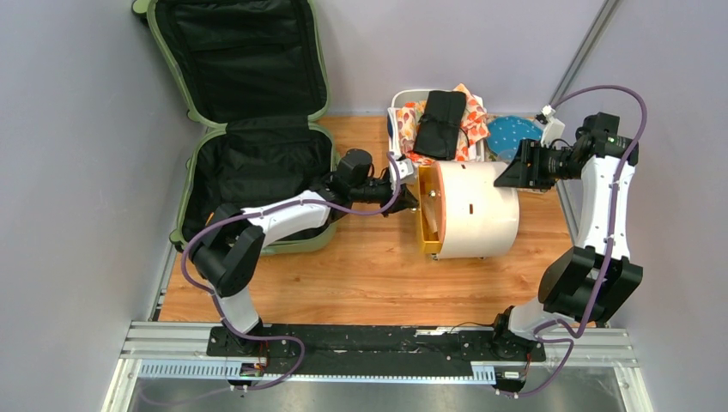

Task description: Open, take out, and arrange the luggage

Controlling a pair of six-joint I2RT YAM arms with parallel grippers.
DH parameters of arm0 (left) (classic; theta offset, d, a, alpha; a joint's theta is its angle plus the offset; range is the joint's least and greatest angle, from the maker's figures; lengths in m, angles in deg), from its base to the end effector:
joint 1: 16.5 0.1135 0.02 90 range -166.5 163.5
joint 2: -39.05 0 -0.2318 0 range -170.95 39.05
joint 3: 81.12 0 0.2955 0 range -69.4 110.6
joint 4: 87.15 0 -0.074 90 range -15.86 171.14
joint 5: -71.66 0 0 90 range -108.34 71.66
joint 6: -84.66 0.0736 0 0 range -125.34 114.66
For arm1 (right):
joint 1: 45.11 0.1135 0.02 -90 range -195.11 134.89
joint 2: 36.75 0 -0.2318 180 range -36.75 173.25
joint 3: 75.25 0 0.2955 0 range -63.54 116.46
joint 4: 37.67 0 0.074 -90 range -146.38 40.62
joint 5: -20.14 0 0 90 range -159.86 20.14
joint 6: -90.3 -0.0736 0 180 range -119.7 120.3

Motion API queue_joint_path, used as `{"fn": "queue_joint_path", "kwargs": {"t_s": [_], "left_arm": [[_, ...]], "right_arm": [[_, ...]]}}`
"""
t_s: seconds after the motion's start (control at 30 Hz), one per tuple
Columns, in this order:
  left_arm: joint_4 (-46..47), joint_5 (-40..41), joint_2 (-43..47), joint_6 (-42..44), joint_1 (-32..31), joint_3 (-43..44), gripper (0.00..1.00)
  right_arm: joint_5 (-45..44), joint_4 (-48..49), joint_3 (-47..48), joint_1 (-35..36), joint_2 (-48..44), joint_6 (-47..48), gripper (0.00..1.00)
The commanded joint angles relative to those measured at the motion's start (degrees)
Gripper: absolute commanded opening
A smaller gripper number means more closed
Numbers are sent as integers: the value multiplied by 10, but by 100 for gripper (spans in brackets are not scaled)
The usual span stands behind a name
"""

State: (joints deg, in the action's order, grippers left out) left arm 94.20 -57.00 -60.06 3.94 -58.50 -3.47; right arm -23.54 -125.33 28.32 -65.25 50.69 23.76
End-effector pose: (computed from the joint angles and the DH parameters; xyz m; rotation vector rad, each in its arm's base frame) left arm 0.3075 -0.3387 0.1891 1.2546 1.5267 -1.0237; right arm 0.3310 -0.0647 0.3088 -0.2395 2.4259 0.8190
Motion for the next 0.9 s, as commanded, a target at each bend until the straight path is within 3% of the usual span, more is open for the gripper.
{"fn": "queue_joint_path", "kwargs": {"t_s": [0.0, 0.17, 0.3, 0.47, 0.53, 0.7, 0.87], "left_arm": [[57, -8, -33, -49, -13, 48, 20], [76, -17, -60, -58, -28, 73, 24], [92, -45, -74, -80, -36, 85, 34], [96, -54, -87, -90, -47, 95, 36], [94, -51, -86, -102, -47, 94, 43], [27, -54, -41, -80, -35, 75, 51], [-26, -23, 12, -52, -6, 25, 50]], "right_arm": [[-47, -71, -32, 6, 4, 18, 62], [-42, -68, -34, 8, 5, 11, 61], [-44, -67, -31, 9, 8, 8, 61], [-45, -68, -32, 10, 10, 7, 61], [-46, -67, -32, 10, 10, 7, 61], [-51, -68, -26, 10, 12, 10, 61], [-49, -69, -16, 10, 17, 13, 61]]}}
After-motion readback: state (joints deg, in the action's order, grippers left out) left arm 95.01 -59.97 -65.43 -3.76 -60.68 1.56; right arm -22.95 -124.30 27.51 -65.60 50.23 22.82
